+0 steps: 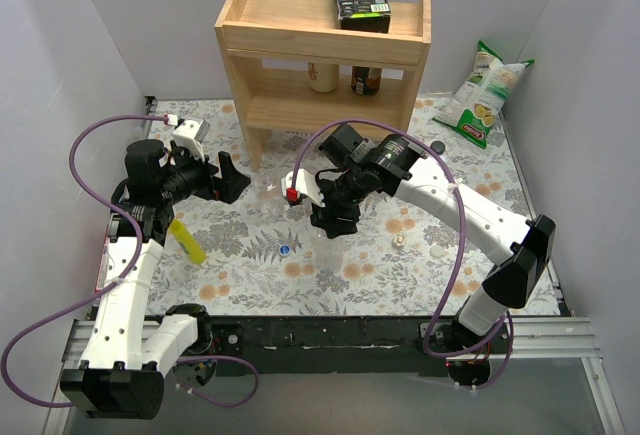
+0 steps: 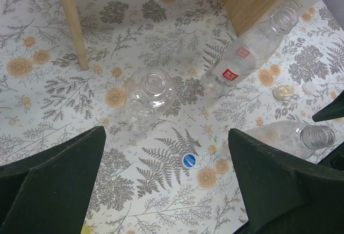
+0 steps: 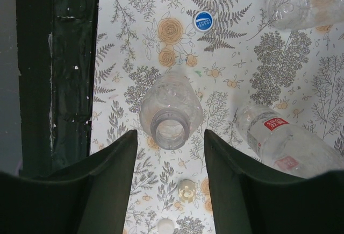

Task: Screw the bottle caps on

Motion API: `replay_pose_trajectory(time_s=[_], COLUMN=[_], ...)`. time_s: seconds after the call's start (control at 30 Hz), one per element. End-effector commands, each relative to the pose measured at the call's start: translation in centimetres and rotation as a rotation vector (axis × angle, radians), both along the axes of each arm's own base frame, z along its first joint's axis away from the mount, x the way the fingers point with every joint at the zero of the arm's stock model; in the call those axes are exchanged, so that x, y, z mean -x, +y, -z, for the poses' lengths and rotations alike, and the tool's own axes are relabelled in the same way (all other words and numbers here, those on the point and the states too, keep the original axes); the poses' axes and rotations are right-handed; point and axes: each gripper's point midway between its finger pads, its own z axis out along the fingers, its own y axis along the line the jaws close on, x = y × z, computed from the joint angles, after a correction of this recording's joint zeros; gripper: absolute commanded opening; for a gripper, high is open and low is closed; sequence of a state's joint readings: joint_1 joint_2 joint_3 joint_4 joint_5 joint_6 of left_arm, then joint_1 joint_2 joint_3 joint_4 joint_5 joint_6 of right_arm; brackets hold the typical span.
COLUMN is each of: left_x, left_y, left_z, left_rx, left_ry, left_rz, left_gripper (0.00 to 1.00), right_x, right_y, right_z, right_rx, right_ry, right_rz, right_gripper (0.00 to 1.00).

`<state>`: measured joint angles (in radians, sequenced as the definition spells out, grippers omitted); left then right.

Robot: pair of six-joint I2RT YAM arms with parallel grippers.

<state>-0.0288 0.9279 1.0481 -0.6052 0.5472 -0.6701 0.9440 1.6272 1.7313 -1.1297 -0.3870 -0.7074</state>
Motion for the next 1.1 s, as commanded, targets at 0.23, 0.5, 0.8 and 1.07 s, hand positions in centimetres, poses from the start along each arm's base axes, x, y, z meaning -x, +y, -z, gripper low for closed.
replay_pose_trajectory(time_s=[0.23,0.5,0.8,1.07], left_x=[0.1,0.1,0.3,5.5], left_y=[-0.3,-0.3,-0.2,-4.9], left_z=[-0.7,-0.3,0.0,1.3], left_rx=[0.011,0.011,-0.019,0.093], left_ry=[-0.028,-0.019,-0.028,-0.085], left_rz=[0.022,0.027,0.039,0.434], left_gripper=[0.98,0.98,0.98,0.98], right_x=[0.3,0.4,0.4,1.0], right_y=[0.1,0.8,1.2,1.1], right_z=[0.4,1.0,1.7,-2.9], right_rx=[-0.005,-0.004,0.003,-0.074], right_ry=[0.001,0.022,0.027,0.005], right_rz=[-0.010,-0.020,-0.020,-0.036], right_gripper=[0.55,0.54,0.39,0.13])
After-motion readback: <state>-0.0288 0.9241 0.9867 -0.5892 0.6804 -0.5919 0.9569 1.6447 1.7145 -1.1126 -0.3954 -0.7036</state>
